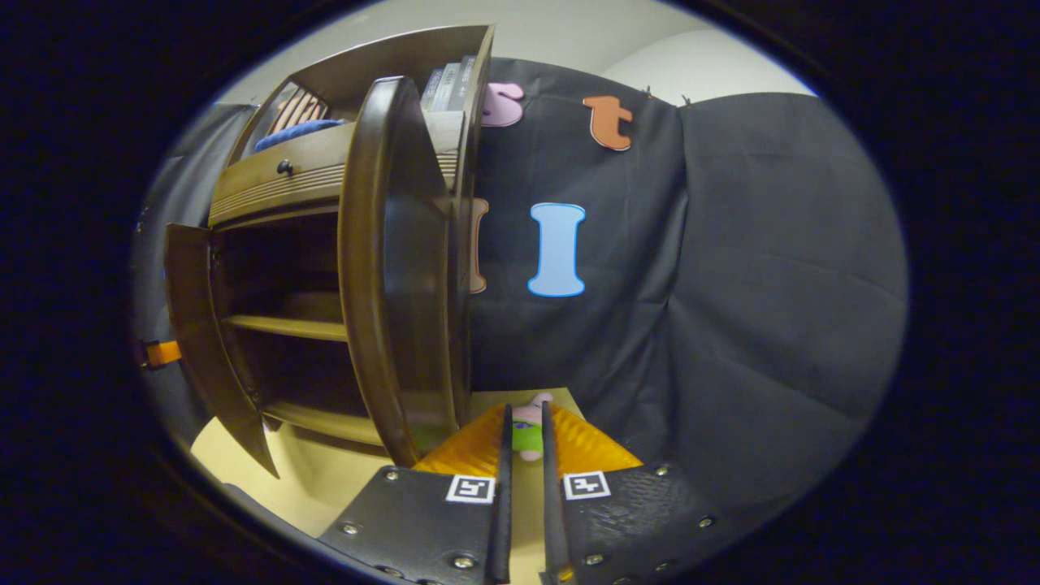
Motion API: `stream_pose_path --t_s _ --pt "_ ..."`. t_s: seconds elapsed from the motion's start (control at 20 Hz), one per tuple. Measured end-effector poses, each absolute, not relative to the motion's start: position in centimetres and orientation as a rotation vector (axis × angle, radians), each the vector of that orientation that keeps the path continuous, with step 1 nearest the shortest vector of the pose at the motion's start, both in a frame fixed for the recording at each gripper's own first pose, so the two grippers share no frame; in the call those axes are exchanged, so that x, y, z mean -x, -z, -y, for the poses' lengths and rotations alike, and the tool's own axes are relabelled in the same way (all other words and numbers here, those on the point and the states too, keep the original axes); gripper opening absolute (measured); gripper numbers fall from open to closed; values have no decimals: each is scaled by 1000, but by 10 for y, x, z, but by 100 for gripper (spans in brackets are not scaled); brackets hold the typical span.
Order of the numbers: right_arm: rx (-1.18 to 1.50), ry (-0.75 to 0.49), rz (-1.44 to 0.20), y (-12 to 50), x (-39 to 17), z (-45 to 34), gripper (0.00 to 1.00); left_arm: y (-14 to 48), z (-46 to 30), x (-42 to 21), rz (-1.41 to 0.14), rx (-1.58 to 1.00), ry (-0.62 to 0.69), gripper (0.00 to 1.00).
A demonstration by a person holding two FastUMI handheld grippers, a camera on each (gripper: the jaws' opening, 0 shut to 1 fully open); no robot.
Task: Open the right door of the double-door shoe cabinet with the right hand, and open the left door with the left hand.
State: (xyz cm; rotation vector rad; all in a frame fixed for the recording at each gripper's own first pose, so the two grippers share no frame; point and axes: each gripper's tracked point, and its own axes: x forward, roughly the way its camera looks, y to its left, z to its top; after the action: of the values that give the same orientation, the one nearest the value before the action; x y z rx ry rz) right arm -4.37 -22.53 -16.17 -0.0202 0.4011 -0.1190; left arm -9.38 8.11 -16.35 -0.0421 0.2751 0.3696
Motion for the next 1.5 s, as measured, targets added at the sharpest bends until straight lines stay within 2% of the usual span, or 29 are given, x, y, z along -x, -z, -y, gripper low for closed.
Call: stream_pose_path --t_s 0.45,0.7,0.85,1.25,1.5 --pt "23 124 -402 163 43 224 17 156 -123 122 -270 -30 -364 6" --pt "28 131 -398 164 42 224 17 146 -169 142 -269 -89 -437 0" --pt "34 138 -394 164 43 225 17 145 -183 149 -258 -43 -414 4" --pt "42 150 -388 167 43 227 17 144 -204 153 -264 -34 -325 0" --pt "40 152 -390 166 45 227 17 144 -215 154 -272 -30 -277 1"
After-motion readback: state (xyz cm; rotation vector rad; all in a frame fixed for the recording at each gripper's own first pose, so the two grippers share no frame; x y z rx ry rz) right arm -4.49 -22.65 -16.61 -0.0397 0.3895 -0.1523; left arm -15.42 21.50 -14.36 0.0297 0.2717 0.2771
